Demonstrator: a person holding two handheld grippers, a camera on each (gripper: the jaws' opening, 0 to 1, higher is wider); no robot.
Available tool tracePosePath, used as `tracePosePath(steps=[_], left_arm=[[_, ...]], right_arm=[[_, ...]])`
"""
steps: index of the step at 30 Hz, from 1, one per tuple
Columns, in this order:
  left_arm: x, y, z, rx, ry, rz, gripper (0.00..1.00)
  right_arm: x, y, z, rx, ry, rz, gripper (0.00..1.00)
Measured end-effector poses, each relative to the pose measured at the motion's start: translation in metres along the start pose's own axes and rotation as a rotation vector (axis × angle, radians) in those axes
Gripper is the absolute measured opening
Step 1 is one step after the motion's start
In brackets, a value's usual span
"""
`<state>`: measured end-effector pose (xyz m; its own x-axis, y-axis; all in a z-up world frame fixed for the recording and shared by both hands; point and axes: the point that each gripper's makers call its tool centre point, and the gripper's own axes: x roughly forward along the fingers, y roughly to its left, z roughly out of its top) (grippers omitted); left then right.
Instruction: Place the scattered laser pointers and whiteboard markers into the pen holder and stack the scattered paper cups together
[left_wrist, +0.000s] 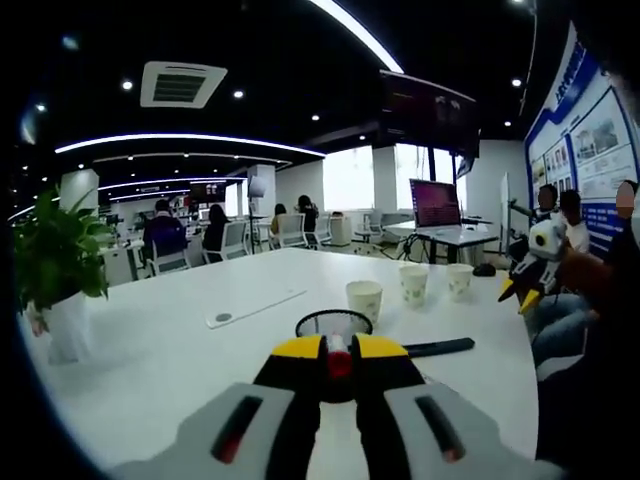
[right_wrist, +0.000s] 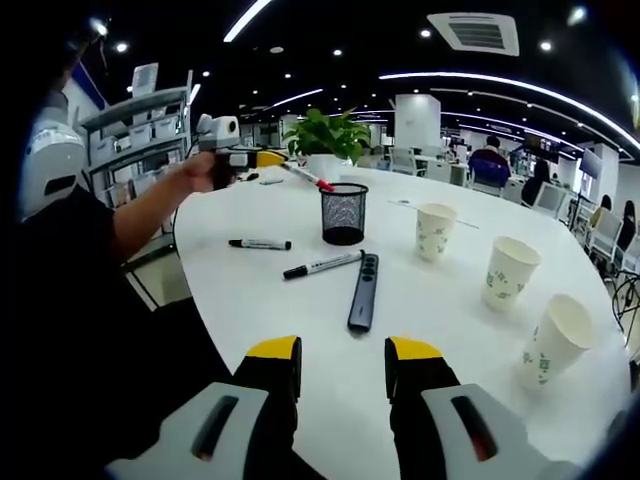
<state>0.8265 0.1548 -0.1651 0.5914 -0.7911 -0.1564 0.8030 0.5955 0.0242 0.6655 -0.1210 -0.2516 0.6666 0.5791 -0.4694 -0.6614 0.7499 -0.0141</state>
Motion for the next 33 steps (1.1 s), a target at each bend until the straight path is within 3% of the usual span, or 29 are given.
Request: tracePosePath(steps=[33], left_arm=[[0.024, -0.001, 0.018, 0.023, -0.006, -0.001, 0.13]], right_arm=[[0.000, 0.002, -0.007, 0.019, 0.003, 0.007, 0.36]])
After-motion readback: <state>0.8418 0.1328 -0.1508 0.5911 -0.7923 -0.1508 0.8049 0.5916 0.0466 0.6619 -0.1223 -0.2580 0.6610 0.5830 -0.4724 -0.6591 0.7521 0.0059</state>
